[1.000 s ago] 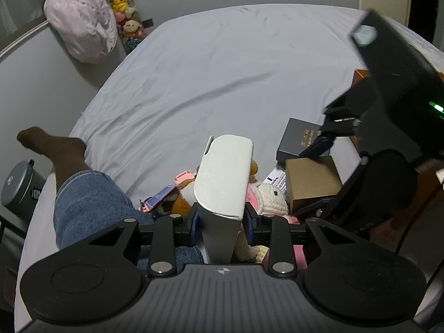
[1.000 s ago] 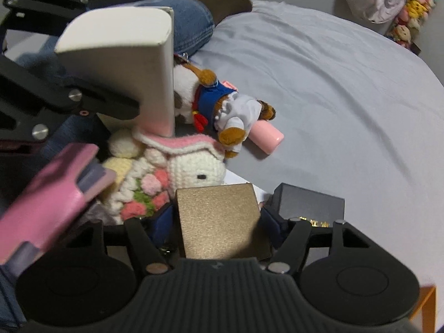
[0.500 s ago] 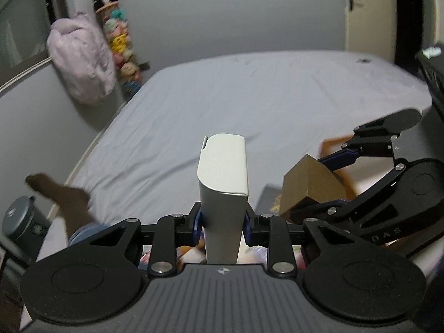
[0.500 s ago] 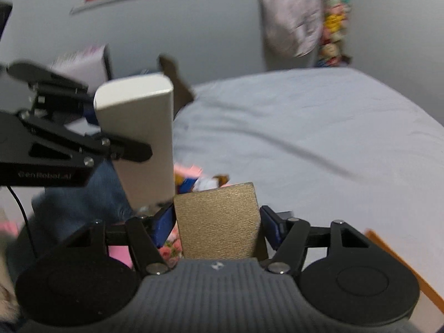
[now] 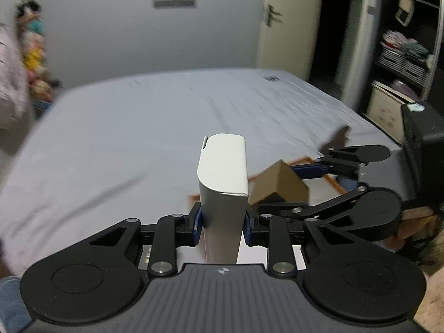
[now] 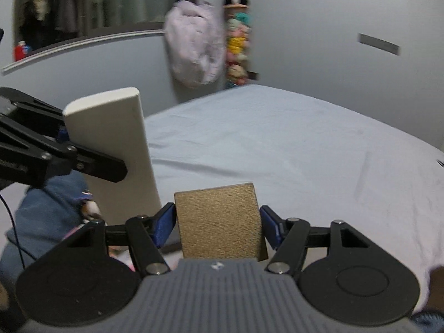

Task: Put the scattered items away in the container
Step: 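Carry the white box and brown cube into the shoebox with both tools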

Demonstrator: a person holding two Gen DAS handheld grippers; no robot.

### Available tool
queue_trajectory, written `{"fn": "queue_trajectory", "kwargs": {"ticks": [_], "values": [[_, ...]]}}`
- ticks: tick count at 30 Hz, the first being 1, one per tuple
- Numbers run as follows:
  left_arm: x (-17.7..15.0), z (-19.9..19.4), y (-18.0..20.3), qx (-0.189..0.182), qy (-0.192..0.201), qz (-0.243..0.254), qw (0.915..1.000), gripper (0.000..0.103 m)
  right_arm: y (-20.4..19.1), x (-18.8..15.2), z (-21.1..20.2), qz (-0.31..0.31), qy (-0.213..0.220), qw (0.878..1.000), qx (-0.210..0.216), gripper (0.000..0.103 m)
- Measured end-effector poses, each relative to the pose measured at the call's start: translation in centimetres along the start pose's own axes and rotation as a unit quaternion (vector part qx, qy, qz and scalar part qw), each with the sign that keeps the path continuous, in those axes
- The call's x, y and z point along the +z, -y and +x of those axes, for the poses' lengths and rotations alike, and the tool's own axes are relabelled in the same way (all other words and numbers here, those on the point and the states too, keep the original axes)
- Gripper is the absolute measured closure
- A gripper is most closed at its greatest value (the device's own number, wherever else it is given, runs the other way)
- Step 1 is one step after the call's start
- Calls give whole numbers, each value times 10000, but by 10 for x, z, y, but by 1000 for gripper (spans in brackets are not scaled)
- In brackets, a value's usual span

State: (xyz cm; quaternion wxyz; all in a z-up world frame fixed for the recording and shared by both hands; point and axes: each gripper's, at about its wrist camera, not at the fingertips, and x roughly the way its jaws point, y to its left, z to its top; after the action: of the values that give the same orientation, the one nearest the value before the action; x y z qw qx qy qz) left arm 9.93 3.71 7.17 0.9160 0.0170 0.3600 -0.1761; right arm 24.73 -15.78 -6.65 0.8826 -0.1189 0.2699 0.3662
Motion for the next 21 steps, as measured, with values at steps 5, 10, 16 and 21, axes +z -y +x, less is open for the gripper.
{"fn": "queue_trajectory", "kwargs": {"ticks": [5, 10, 16, 21], "values": [[9, 66, 7, -483, -889, -134, 9948, 71, 30, -24, 8, 370, -472, 9979, -239, 35], [3, 124, 9, -774, -1689, -96, 9825, 71, 46, -49, 29, 556, -983, 9931, -313, 35], [-10, 163, 20, -861, -2266, 60, 9702, 71, 60, -68, 57, 719, -1420, 9872, -134, 35], [-14, 190, 14, -1023, -2592, 73, 9604, 71, 63, -73, 79, 555, -1765, 9827, -70, 35]]}}
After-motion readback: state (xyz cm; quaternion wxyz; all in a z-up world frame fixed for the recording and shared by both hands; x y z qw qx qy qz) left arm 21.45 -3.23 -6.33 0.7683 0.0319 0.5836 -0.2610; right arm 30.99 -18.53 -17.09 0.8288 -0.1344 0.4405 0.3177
